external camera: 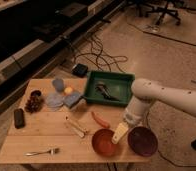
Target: Stack bowls into tray
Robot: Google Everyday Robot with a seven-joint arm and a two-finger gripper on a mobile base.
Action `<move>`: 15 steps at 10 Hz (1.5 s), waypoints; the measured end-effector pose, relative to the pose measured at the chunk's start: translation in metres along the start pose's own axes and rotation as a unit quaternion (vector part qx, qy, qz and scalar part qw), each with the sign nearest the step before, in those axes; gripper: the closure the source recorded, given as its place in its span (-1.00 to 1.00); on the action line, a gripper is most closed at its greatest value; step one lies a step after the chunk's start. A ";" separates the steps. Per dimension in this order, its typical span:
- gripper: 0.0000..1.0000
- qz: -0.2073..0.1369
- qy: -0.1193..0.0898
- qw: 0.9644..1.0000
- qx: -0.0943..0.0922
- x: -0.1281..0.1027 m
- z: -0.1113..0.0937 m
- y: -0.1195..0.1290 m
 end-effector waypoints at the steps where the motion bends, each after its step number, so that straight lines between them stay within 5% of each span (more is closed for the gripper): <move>1: -0.60 0.000 0.000 1.000 0.000 0.000 0.000 0.000; 9: -0.60 -0.001 -0.017 1.000 0.000 -0.001 -0.002 -0.005; 15: -0.60 -0.023 -0.046 0.998 -0.034 -0.024 0.000 -0.011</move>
